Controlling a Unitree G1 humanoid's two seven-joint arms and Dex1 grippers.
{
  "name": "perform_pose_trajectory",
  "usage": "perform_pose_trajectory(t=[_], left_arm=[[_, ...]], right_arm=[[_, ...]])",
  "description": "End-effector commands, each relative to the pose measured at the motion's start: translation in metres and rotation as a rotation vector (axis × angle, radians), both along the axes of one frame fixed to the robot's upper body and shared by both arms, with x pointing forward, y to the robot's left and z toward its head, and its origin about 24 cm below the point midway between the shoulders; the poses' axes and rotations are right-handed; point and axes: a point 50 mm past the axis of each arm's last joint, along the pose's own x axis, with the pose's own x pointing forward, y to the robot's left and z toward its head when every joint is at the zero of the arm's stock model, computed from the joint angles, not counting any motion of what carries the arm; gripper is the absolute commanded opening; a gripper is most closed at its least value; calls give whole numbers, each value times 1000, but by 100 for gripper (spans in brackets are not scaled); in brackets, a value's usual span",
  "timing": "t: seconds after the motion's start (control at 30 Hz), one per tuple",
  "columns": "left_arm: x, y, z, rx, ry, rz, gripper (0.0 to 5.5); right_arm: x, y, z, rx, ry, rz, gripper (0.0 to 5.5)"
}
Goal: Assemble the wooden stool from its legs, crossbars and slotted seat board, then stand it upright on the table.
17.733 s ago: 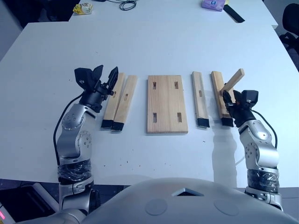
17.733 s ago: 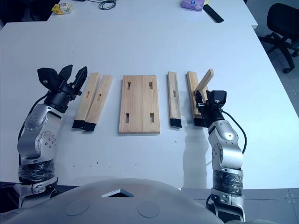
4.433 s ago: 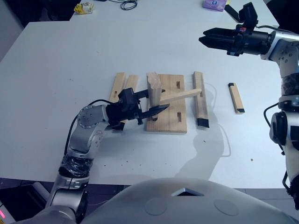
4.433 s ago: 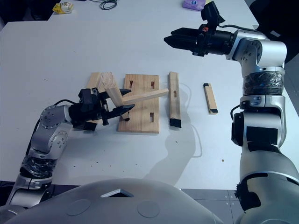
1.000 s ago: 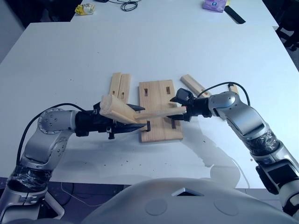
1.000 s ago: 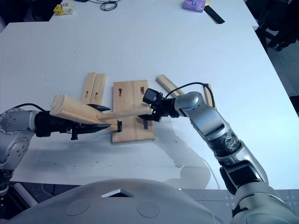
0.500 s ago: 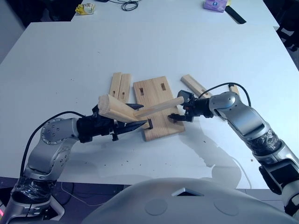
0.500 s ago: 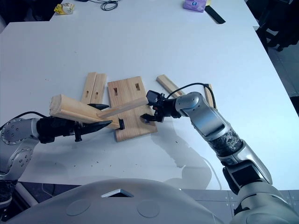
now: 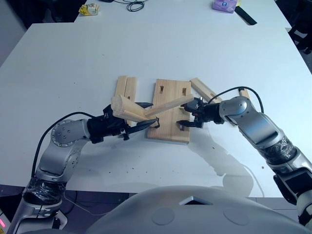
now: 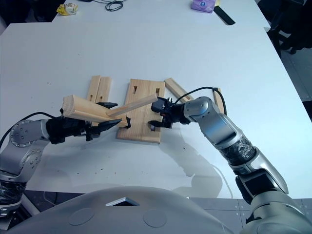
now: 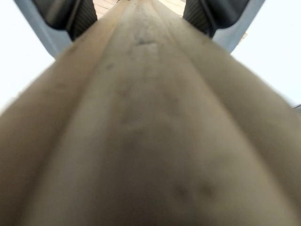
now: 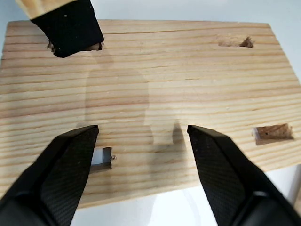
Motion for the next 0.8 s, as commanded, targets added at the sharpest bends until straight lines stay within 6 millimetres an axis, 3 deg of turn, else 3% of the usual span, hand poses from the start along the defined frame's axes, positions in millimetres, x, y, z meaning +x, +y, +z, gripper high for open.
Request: perform_pose_trajectory(t=[0.03,0.3,0.7,0.8], left_arm=[[-8,5,-26,99,134,-16,205],[-15,13,-24,181,170,-165,205],[0,15,-11,196,79,-149,205],[5,12,0,184,35,-157,205]], right_arm=[[-8,-7,-17,-53,75,-10,350],[0,-15,-29,-107,25,-21,350],[-10,-24,-25,-97,64,58,350],[-11,-25,-25,-100,67,75,350]])
